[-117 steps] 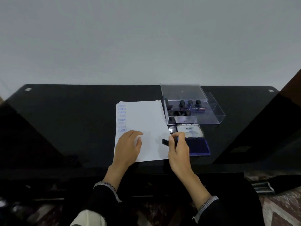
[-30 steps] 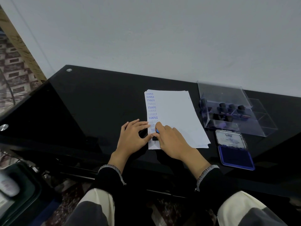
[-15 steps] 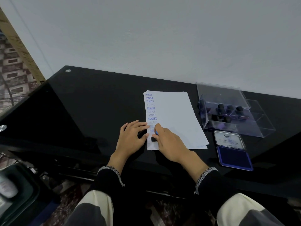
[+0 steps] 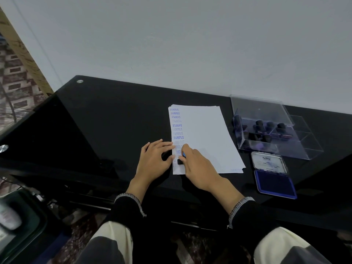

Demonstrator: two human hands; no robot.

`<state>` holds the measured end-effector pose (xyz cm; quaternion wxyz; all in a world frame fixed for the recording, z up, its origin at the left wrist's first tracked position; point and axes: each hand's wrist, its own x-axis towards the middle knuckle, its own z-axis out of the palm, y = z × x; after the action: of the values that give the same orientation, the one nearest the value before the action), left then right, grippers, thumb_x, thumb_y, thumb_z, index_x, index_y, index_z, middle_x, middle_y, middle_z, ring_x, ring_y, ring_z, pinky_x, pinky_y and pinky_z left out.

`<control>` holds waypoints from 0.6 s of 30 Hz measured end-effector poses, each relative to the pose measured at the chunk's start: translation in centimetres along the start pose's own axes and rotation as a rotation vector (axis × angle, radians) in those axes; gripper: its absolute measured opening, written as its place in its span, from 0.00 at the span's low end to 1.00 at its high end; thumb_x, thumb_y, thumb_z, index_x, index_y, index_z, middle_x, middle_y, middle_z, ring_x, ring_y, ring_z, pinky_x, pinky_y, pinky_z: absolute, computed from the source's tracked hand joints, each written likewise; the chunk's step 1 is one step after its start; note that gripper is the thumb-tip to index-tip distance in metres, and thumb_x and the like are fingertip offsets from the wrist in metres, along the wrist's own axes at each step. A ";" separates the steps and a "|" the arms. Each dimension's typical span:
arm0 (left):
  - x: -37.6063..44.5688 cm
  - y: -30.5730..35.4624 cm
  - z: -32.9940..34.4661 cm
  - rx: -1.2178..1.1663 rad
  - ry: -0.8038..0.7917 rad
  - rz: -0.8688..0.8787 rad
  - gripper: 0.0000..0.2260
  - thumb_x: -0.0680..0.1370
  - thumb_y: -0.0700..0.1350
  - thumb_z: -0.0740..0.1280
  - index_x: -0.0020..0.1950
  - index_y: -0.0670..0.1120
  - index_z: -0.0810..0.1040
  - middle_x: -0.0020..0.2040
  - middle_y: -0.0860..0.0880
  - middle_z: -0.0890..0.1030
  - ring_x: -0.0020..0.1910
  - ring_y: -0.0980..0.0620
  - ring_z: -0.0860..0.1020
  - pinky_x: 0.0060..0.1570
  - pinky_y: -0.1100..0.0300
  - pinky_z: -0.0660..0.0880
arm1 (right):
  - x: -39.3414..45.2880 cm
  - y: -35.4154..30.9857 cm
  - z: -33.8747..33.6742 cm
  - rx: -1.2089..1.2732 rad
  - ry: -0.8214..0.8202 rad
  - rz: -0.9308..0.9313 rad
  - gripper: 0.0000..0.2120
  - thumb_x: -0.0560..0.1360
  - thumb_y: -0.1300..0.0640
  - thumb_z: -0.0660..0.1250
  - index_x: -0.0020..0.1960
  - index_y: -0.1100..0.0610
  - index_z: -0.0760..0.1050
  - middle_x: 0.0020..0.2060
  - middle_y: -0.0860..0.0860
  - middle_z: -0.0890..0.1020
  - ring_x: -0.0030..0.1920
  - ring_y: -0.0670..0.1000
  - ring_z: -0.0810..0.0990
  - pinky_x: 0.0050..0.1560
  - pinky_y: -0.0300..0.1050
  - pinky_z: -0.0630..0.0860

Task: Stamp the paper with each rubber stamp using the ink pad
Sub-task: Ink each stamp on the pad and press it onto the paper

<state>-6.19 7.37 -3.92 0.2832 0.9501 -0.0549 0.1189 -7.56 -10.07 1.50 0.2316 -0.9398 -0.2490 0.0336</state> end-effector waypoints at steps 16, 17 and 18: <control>0.6 -0.4 -1.8 0.092 -0.495 0.089 0.48 0.63 0.75 0.52 0.79 0.56 0.49 0.78 0.59 0.43 0.77 0.56 0.37 0.73 0.50 0.32 | 0.7 0.0 -0.3 0.074 -0.047 0.032 0.08 0.80 0.59 0.58 0.47 0.52 0.58 0.37 0.50 0.73 0.36 0.51 0.73 0.38 0.51 0.75; 0.7 -0.4 -1.9 0.096 -0.527 0.089 0.50 0.62 0.77 0.53 0.79 0.57 0.47 0.78 0.59 0.42 0.76 0.57 0.36 0.73 0.50 0.32 | 0.6 0.1 -0.2 0.066 -0.038 0.034 0.07 0.81 0.58 0.57 0.48 0.52 0.59 0.38 0.50 0.73 0.36 0.52 0.73 0.38 0.51 0.75; 0.8 -0.5 -1.9 0.098 -0.541 0.090 0.51 0.61 0.78 0.54 0.79 0.57 0.46 0.78 0.60 0.41 0.76 0.57 0.35 0.73 0.50 0.31 | 0.6 0.1 -0.2 0.059 -0.034 0.038 0.06 0.82 0.57 0.56 0.48 0.53 0.60 0.39 0.51 0.74 0.35 0.51 0.73 0.37 0.51 0.75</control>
<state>-5.73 8.79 -2.44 0.2065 0.9565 -0.1647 -0.1241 -6.92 -9.92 1.64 0.2543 -0.9364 -0.2338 0.0612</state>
